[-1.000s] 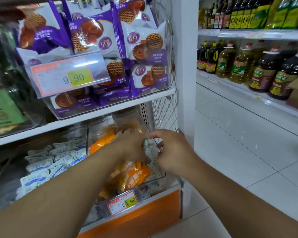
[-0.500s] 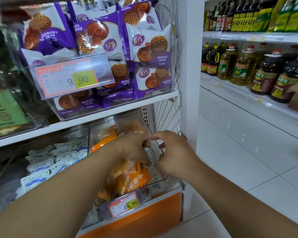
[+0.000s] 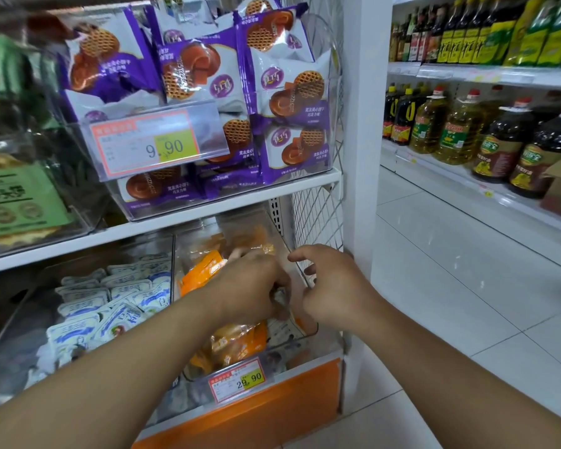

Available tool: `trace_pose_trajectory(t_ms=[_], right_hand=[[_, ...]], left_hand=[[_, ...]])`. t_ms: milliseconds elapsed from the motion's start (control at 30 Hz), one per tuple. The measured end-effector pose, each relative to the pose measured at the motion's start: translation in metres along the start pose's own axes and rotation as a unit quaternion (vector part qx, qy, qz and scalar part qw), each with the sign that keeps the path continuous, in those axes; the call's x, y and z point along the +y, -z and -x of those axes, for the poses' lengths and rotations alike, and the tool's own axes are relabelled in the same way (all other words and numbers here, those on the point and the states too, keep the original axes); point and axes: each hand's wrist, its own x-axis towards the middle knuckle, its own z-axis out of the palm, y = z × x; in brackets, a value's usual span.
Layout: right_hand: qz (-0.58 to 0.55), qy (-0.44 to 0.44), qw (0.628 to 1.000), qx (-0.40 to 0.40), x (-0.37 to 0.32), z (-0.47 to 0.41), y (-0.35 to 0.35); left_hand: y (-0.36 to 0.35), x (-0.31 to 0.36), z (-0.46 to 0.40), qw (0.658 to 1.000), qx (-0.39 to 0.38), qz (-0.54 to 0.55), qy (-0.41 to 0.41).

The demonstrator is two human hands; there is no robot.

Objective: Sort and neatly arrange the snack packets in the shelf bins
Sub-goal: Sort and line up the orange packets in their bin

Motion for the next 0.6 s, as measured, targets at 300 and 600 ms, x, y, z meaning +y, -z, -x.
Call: trace_pose_trajectory(t_ms=[300,600], right_hand=[[-0.033,-0.002,0.999,-0.012,-0.003,0.003,0.002],[-0.024,0.110,0.992,0.054,-0.016,0.008,-0.002]], left_hand=[[0.004,-0.006,0.020,0.949,0.221,0.224,0.013],[0.033,0.018,0.046,0.850,0.350,0.387,0.072]])
